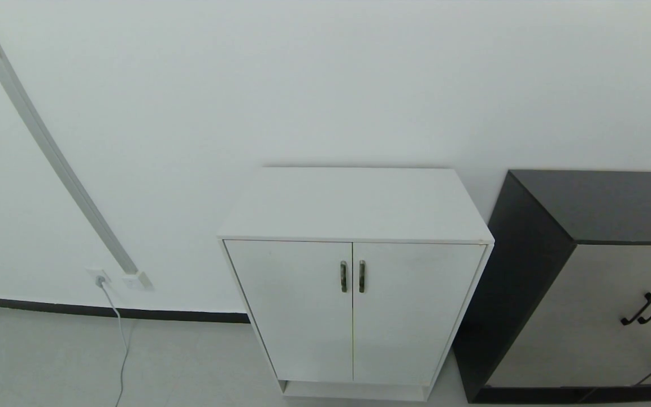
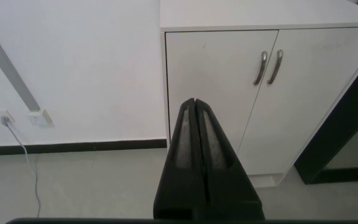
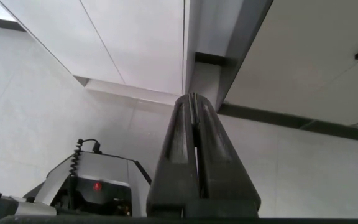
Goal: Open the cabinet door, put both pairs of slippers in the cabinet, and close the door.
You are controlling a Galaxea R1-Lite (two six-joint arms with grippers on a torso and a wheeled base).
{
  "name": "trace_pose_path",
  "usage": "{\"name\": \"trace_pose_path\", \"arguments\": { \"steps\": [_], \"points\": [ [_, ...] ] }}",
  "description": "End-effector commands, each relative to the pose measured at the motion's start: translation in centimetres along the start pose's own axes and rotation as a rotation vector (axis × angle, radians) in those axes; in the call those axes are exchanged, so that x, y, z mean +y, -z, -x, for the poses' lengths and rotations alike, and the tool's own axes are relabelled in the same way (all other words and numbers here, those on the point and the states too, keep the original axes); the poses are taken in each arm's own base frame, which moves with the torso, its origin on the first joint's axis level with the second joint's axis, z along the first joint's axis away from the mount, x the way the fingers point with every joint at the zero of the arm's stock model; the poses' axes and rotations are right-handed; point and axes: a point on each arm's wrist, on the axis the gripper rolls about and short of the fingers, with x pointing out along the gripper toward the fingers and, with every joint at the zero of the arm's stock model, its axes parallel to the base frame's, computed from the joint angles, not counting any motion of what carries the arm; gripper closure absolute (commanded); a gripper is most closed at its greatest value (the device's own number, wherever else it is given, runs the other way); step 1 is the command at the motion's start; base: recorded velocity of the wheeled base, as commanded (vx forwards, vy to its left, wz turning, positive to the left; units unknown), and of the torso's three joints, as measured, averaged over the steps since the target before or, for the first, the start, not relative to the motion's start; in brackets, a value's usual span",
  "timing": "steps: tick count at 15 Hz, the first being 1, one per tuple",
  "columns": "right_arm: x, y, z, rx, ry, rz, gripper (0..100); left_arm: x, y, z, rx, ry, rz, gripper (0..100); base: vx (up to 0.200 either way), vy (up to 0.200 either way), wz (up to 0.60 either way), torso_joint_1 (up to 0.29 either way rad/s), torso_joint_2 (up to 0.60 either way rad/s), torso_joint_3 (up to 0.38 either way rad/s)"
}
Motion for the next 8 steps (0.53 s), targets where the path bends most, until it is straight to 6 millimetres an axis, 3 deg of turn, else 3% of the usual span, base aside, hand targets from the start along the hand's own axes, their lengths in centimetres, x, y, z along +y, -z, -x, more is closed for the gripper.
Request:
{"name": "trace_pose_path", "arguments": {
  "steps": [1, 3, 8],
  "points": [
    [0.0, 0.1, 0.0, 0.002, -0.008, 0.002, 100, 0.0, 0.0, 0.0, 0.001, -0.001, 0.002, 100, 0.0, 0.0, 0.0, 0.0, 0.0, 0.0],
    [0.1, 0.6, 0.3, 0.021, -0.033, -0.005, 100, 0.0, 0.0, 0.0, 0.001, 0.0, 0.0, 100, 0.0, 0.0, 0.0, 0.0, 0.0, 0.0],
    [0.2, 1.1, 1.5, -0.146, 0.015, -0.032, 100, 0.0, 0.0, 0.0, 0.001, 0.0, 0.0, 100, 0.0, 0.0, 0.0, 0.0, 0.0, 0.0]
  ]
}}
